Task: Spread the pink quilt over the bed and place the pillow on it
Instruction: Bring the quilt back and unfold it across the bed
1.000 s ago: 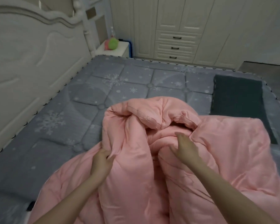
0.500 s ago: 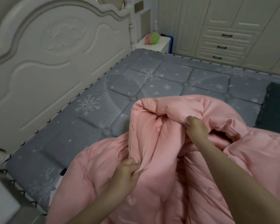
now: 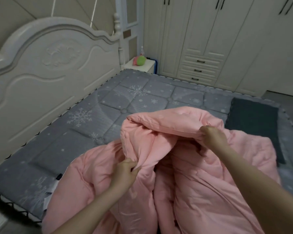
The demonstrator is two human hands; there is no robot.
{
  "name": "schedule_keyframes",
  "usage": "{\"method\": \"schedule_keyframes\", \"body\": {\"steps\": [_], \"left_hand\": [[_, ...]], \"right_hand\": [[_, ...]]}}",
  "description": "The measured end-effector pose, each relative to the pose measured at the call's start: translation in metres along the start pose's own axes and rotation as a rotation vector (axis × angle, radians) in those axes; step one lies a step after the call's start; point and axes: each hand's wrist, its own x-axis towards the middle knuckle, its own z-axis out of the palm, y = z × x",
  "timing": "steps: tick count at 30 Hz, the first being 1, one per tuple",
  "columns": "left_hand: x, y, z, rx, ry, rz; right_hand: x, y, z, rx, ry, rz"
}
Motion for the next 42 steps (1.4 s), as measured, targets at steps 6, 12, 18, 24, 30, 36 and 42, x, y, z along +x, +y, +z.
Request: {"method": "schedule_keyframes", "body": {"steps": [6,12,18,24,30,36,42], "left_hand": [[-0.049,0.056,-0.014,-0.065,0.078,0.096],[-0.074,0.121,-0.011,0.01,0.074,0.264],[-0.11,0.185,0.023,0.199,0.035,0.656],[-0.137,0.277,0.108,0.276,0.063,0.77],[-0.156,0.395,0.193,0.308,0.136,0.778],[-0.189,0.427,0.248,0.333,0.085,0.826],[-0.239,0.394,0.277,0.304,-0.112,0.603]], "right_hand": [[-0.105,0.046,-0.08,-0.159,0.077,0.067],[-0.198,0.112,-0.116,-0.236,0.063,0.18],[-0.26,0.205,-0.149,-0.203,0.086,0.41],[-0.295,0.336,-0.168,-0.104,0.155,0.421],[-0.323,0.47,-0.181,-0.069,0.25,0.446],[-0.317,0.614,-0.146,-0.087,0.14,0.614],[-0.31,0.631,-0.063,-0.003,-0.143,0.631]]}}
